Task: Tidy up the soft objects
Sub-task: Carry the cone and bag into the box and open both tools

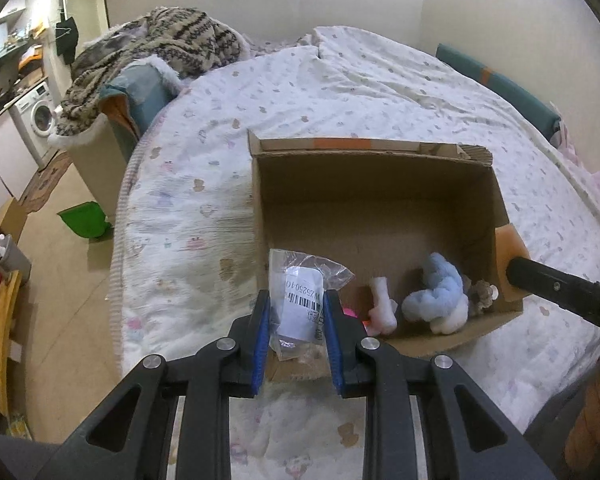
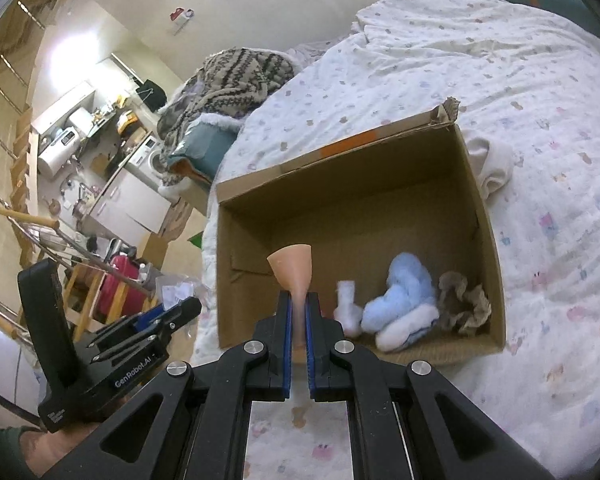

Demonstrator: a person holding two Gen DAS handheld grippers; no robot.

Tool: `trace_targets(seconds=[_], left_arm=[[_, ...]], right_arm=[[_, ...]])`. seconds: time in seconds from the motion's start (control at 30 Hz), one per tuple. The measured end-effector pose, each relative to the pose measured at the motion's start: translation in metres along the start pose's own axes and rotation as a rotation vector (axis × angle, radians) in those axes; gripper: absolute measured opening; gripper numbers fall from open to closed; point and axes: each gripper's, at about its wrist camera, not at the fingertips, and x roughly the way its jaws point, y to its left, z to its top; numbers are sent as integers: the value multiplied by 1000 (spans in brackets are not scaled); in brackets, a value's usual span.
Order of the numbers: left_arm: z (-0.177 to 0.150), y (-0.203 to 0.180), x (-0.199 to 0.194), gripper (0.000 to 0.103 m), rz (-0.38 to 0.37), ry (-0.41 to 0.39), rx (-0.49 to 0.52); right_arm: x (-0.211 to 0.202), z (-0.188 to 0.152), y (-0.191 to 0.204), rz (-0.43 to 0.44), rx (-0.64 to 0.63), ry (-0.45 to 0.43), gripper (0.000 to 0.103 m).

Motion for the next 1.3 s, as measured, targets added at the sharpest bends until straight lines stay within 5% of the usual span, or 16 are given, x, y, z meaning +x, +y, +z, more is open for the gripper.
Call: trace_targets(seconds=[0.3, 0.97, 1.07, 1.17, 1.3], left_arm=[[-12, 4, 46, 23, -75, 70, -55], [-17, -7, 59, 24, -70, 115, -33], [-16, -6, 58, 28, -66, 105, -38], [-17, -5, 58, 46, -72, 103, -58], [-16, -7, 50, 56, -75, 71, -50]], right_arm=[[40, -16, -29, 0, 97, 78, 8], [67, -24, -30, -30, 102, 163, 8], [64, -25, -27, -31, 92, 158, 8], [64, -25, -24, -42, 70, 156, 11], [60, -23, -21, -57, 52, 137, 21]])
